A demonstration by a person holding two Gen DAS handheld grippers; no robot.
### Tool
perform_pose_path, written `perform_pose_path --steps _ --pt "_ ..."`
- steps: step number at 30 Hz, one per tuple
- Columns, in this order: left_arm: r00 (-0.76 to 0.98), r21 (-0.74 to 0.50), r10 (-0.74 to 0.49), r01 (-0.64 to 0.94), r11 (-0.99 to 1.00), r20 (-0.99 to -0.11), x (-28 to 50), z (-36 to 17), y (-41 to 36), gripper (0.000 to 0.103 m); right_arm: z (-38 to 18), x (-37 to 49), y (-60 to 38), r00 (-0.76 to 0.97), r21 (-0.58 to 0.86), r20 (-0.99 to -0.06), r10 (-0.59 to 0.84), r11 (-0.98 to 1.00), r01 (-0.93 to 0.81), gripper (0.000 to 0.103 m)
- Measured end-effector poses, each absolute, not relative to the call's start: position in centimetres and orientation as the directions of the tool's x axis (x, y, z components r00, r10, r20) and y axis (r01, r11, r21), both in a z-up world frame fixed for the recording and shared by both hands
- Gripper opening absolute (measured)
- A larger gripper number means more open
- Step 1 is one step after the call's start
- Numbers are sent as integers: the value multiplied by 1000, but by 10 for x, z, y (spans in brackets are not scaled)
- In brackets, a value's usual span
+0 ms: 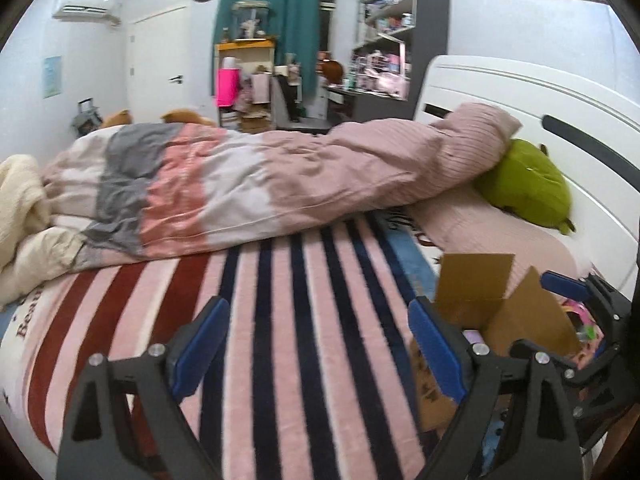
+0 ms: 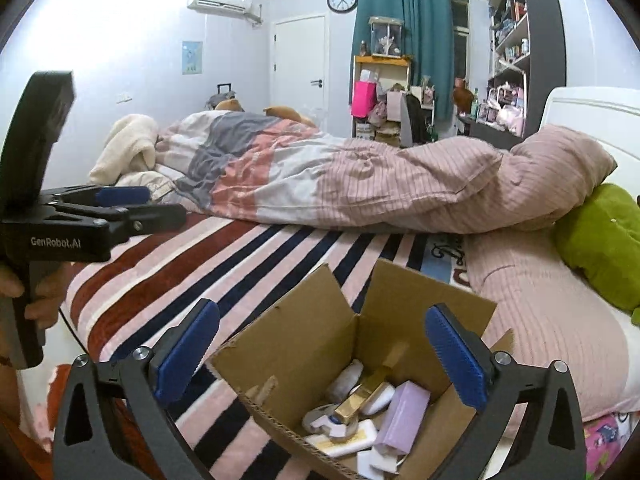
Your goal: Organize rigid objects
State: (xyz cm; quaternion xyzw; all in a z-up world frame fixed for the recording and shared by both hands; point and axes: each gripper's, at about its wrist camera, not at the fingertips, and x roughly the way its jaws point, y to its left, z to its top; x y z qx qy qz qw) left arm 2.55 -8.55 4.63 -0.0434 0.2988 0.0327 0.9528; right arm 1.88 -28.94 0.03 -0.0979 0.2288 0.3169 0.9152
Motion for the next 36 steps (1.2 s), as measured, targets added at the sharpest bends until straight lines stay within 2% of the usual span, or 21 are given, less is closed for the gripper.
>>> perform_pose_path --steps 8,15,36 --pt "818 -60 76 -133 989 -570 19 41 -69 89 -3 17 -278 675 -23 -497 546 769 -639 103" --pt "818 -55 81 -136 989 -570 18 40 -67 89 -2 22 -281 655 24 -504 563 767 -641 103" --pt "821 -69 88 -153 986 -563 18 41 -65 89 0 26 -281 644 42 -507 573 763 -645 103"
